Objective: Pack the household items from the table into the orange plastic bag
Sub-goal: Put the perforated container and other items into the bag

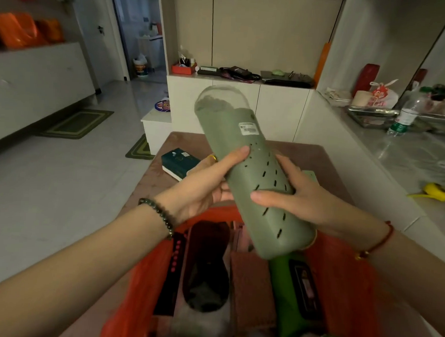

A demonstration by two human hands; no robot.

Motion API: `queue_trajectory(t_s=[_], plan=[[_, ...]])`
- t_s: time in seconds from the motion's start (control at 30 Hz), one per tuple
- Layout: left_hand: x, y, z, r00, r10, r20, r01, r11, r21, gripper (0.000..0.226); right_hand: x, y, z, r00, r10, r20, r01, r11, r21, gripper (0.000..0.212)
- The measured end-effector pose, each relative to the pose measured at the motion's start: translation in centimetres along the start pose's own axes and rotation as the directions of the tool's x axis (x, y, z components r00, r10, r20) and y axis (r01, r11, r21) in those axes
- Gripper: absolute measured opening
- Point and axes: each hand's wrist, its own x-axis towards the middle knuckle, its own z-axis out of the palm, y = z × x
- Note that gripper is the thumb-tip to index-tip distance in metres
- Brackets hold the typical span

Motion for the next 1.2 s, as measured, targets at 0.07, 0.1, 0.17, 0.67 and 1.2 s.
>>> queue_trajectory(t_s=[0.07,0.1,0.17,0.67,1.2], plan=[[-1.6,-0.3,-0.5,0.994,0.105,0.025,-0.108,0.964,0.241,0.066,-1.2,0.3,0.3,0.999,0.026,0.037,-0.030,0.993,0.114,0.077],[-2.3,-0.7,-1.2,0.986,0.165,0.036,-0.165,0.896,0.411,0.070,-1.9,0.4,0.1,0.997,0.043,0.058,-0.052,0.987,0.153,0.073],[-3.8,-1.8,-3.6,0.982,0.175,0.069,-0.162,0.606,0.779,0.088,-3.5,0.7,-1.1,0.985,0.106,0.138,-0.131,0.973,0.188,0.072],[-6.2,-2.8,-11.1,0.938,-0.065,-0.341,0.288,0.692,0.662,0.027,-5.5,8.8,6.1,0.838,0.510,0.194,-0.527,0.849,0.047,0.088],[-6.2,-1.9,-11.2,0.993,-0.118,0.012,0.103,0.909,0.403,0.055,3.1,9.5,17.7,0.932,0.323,0.164,-0.255,0.908,-0.333,0.127]])
